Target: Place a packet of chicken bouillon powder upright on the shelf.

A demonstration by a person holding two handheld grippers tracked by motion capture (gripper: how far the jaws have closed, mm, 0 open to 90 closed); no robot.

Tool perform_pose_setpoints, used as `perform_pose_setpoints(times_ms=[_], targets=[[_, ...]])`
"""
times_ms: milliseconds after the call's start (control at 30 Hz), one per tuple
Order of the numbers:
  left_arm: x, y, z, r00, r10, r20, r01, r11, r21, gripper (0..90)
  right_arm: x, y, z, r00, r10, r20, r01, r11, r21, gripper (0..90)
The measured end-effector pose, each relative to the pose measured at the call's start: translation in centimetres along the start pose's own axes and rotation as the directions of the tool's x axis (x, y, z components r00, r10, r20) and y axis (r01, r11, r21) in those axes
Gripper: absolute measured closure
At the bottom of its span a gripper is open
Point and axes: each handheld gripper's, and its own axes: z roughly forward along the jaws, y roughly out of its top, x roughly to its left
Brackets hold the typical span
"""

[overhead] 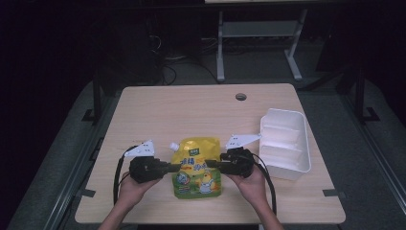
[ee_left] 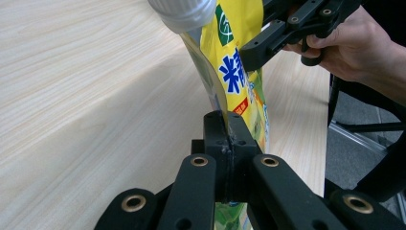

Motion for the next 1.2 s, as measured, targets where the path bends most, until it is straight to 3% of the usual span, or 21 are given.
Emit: perform_pose_setpoints(times_ms=[167, 400, 600, 967, 1067, 1200], targets=[[0.1, -0.1, 0.0, 1.0, -0.003, 0.009, 0.003, 1.0, 0.0, 89.7, 0.6, 0.2, -0.2, 0.9992, -0.039, 0.008, 0.038, 0.999, 0.015, 88.6], [0.6, -0.2, -0.4, 0.9993, -0.022, 0.03, 0.023, 0.9996, -0.019, 83.9, 0.9, 0.6, -0.8, 0.9982, -0.057, -0.02, 0.058, 0.998, 0.023, 89.6], [0.7, -0.3, -0.9, 0.9992, -0.013, 0.038, 0.014, 0.9996, -0.023, 78.6, 0.9, 0.8, -1.9, 0.9978, -0.062, -0.026, 0.062, 0.998, 0.007, 89.8], [1.1, -0.6, -1.0, 0.9997, 0.002, -0.023, -0.002, 1.0, 0.009, 70.6, 0.6, 1.0, -3.5, 0.9989, -0.047, -0.005, 0.047, 0.998, -0.028, 89.8], [1.0, -0.9, -1.1, 0.9997, 0.0, -0.024, 0.0, 0.9999, 0.017, 63.7, 0.7, 1.2, -3.7, 0.9985, -0.055, -0.003, 0.054, 0.998, -0.021, 89.9], [0.6, -1.4, -1.4, 0.9956, 0.044, -0.083, -0.041, 0.9983, 0.042, 49.8, 1.0, 1.9, -4.4, 0.997, -0.077, 0.008, 0.077, 0.997, -0.005, 89.9]])
